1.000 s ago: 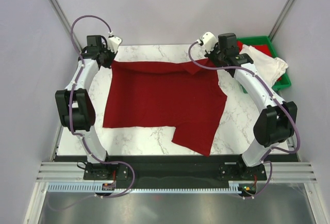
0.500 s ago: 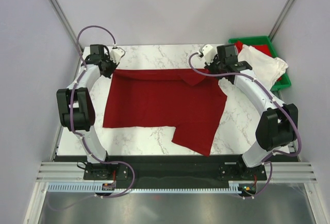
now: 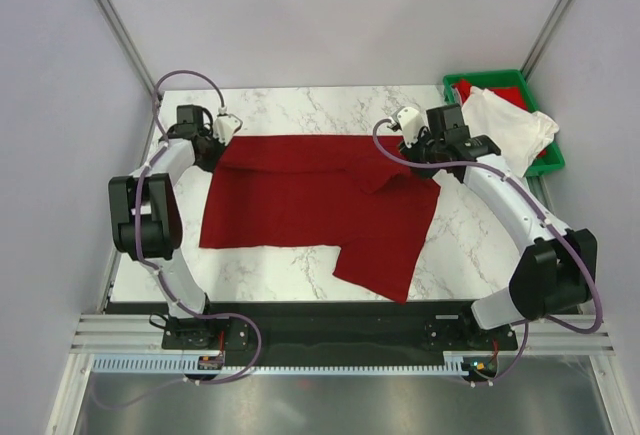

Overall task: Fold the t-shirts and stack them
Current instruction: Fold the tshirt

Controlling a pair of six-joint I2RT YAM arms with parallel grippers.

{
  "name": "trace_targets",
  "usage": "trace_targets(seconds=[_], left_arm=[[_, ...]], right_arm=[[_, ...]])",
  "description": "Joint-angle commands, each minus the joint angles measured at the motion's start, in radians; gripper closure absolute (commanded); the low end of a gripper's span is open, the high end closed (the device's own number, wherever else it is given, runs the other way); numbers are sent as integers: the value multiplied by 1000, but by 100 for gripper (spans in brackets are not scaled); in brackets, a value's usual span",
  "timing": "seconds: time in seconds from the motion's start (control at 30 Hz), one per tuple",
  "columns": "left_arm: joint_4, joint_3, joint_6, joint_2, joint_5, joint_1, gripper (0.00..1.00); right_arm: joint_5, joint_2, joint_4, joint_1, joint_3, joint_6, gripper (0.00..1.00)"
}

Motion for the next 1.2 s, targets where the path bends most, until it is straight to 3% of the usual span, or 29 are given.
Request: trace_targets(seconds=[0.0, 0.17, 0.37, 0.47, 0.5, 0.6, 0.87, 1.17], left_arm=[[38, 4, -31, -91, -44, 26, 69], [37, 57, -44, -68, -16, 23, 63], [-49, 240, -116, 107, -30, 9, 62], [-129, 397, -178, 214, -50, 8, 60], [-165, 428, -195, 242, -53, 9, 52], [-232, 568, -278, 338, -22, 14, 44], [-422, 941, -447, 559, 96, 22, 42], [-424, 990, -490, 622, 97, 31, 39]], right_arm=[[-39, -45, -37, 6, 2, 15, 68], [15, 41, 17, 3, 83, -8, 63], [68, 237, 92, -14, 221, -22, 63], [88, 353, 114, -60, 313, -4, 63], [98, 403, 121, -69, 355, 4, 63], [110, 478, 135, -109, 427, 21, 60], [87, 672, 143, -169, 614, 35, 56], [7, 796, 149, -207, 716, 90, 55]])
